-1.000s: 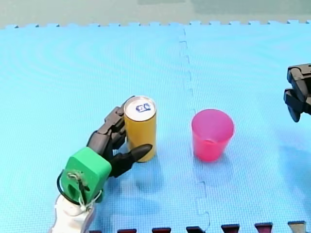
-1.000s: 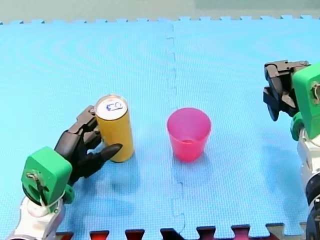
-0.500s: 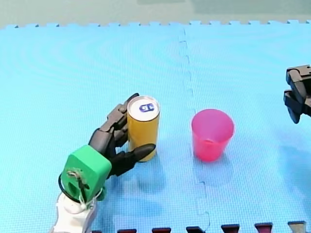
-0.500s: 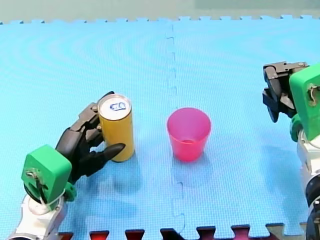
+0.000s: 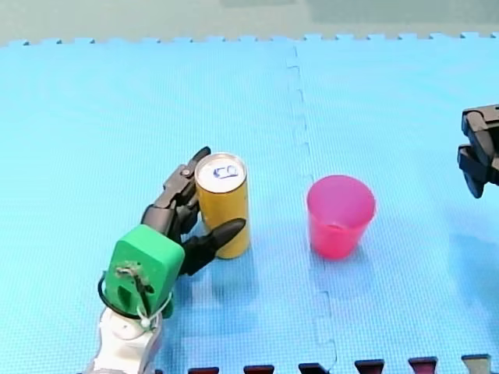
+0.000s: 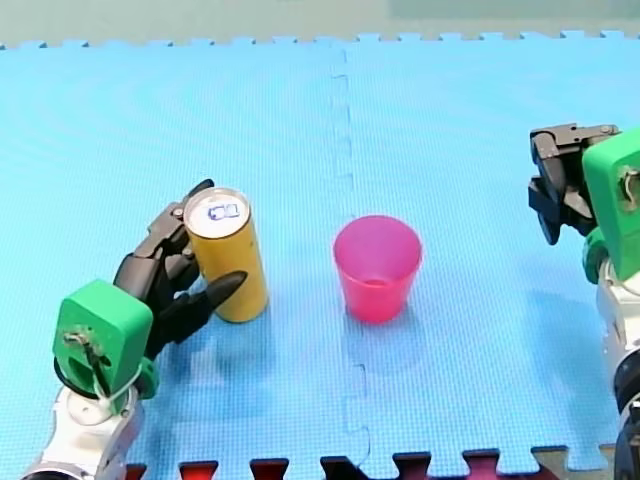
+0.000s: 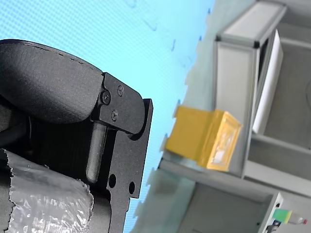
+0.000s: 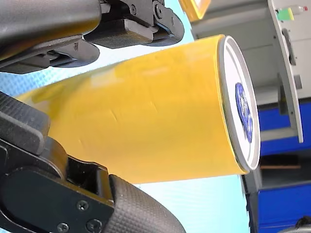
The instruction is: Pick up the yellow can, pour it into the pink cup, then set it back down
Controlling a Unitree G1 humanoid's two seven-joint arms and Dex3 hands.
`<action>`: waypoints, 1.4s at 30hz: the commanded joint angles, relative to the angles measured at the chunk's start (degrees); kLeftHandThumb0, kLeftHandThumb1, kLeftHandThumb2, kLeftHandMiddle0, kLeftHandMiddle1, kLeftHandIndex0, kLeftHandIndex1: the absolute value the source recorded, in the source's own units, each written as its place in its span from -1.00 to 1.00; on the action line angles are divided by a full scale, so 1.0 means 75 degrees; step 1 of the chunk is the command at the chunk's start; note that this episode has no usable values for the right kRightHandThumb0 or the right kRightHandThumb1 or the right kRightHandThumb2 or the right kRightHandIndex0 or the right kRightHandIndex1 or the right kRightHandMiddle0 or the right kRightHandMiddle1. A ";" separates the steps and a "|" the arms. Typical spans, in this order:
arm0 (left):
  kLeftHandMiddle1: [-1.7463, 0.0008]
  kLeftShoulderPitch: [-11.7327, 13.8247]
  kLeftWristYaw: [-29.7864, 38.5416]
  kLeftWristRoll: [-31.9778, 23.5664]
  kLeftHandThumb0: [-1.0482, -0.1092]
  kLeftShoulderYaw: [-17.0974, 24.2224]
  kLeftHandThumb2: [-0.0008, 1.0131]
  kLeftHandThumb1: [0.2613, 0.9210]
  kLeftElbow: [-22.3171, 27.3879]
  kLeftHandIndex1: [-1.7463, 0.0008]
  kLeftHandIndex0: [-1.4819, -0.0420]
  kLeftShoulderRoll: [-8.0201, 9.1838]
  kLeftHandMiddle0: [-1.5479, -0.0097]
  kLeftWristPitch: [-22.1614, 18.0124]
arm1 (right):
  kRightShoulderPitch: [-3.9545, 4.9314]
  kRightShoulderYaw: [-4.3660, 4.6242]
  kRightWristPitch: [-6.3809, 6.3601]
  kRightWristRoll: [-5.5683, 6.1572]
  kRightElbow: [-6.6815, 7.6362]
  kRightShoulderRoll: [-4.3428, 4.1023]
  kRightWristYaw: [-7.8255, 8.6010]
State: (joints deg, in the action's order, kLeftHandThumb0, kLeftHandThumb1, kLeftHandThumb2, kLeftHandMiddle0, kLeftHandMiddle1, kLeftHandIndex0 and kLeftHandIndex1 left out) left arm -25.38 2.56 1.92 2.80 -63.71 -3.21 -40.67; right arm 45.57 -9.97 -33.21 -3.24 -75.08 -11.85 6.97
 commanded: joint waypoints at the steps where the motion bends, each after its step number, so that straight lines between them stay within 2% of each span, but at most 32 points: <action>1: 1.00 0.0012 -0.0035 0.0007 -1.00 0.0015 -0.97 0.68 -0.0001 1.00 0.68 0.0071 0.60 0.0028 | 0.0044 -0.0021 0.0034 0.0035 0.0003 -0.0046 0.0026; 8: 1.00 0.0070 -0.0526 0.0366 -1.00 -0.0145 -0.96 0.76 -0.0027 1.00 0.68 0.0176 0.60 0.0123 | 0.0077 -0.0048 0.0067 0.0075 0.0003 -0.0066 0.0117; 18: 1.00 -0.0019 -0.0676 0.0524 -1.00 -0.0258 -0.96 0.83 -0.0234 1.00 0.67 0.0157 0.60 0.0082 | 0.0062 -0.0022 0.0018 0.0036 0.0008 -0.0043 0.0044; 26: 1.00 -0.0158 -0.0564 0.0433 -1.00 -0.0227 -0.98 0.82 -0.0244 1.00 0.67 0.0069 0.60 0.0123 | 0.0055 0.0048 -0.0023 -0.0041 0.0014 -0.0045 -0.0073; 33: 1.00 -0.0277 -0.0536 0.0313 -1.00 -0.0159 -1.00 0.78 -0.0269 1.00 0.67 -0.0096 0.60 0.0217 | 0.0044 0.0036 -0.0021 -0.0023 0.0024 -0.0048 -0.0065; 42: 1.00 -0.0397 -0.0571 0.0216 -1.00 -0.0089 -1.00 0.78 -0.0294 1.00 0.66 -0.0226 0.60 0.0255 | 0.0025 0.0083 -0.0030 -0.0066 0.0036 -0.0047 -0.0148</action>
State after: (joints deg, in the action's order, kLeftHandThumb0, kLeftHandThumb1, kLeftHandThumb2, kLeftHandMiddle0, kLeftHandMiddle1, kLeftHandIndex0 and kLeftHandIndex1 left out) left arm -27.91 -1.52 3.80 1.93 -65.76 -4.82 -38.85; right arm 45.79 -9.40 -33.19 -3.70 -74.98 -11.95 6.03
